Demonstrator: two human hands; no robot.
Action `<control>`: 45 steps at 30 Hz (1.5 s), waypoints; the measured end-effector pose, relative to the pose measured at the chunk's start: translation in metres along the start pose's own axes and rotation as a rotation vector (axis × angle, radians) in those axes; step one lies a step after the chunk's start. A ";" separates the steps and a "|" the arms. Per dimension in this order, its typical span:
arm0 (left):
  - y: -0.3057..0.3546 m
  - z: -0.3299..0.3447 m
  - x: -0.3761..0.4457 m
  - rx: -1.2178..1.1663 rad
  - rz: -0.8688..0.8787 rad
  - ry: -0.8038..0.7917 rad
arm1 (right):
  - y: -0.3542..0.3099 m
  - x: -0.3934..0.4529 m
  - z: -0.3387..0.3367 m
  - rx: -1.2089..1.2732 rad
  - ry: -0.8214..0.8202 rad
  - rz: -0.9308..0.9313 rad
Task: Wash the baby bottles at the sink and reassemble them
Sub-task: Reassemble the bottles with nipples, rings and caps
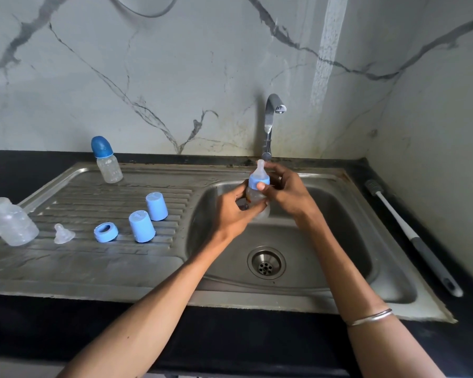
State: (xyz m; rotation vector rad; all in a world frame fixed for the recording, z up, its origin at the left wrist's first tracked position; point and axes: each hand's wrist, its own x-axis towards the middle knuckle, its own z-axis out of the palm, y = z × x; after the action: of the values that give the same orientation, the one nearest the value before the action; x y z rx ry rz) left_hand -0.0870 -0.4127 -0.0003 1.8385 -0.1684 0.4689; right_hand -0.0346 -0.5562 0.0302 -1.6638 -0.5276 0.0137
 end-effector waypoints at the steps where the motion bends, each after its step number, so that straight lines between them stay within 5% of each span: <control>1: 0.002 -0.002 -0.001 0.036 0.011 -0.003 | 0.000 0.000 0.002 -0.006 0.026 0.002; 13: -0.014 -0.007 0.002 0.303 0.009 0.133 | 0.005 -0.003 0.033 -0.157 0.299 -0.083; 21: -0.001 -0.011 -0.001 0.248 -0.011 0.062 | 0.007 -0.006 0.025 -0.107 0.248 -0.073; 30: -0.005 -0.046 -0.001 0.172 0.047 0.284 | 0.010 -0.008 0.045 0.032 0.280 -0.017; 39: 0.002 -0.133 -0.004 0.158 0.061 0.449 | 0.013 0.023 0.132 -0.246 -0.174 0.073; 45: 0.005 -0.184 -0.008 0.138 0.024 0.503 | 0.005 0.044 0.194 -0.360 -0.194 -0.011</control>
State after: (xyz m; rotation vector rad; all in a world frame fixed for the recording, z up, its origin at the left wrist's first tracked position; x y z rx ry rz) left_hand -0.1392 -0.2418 0.0463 1.7934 0.1885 0.9609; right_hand -0.0532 -0.3598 0.0046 -2.0235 -0.7175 0.0769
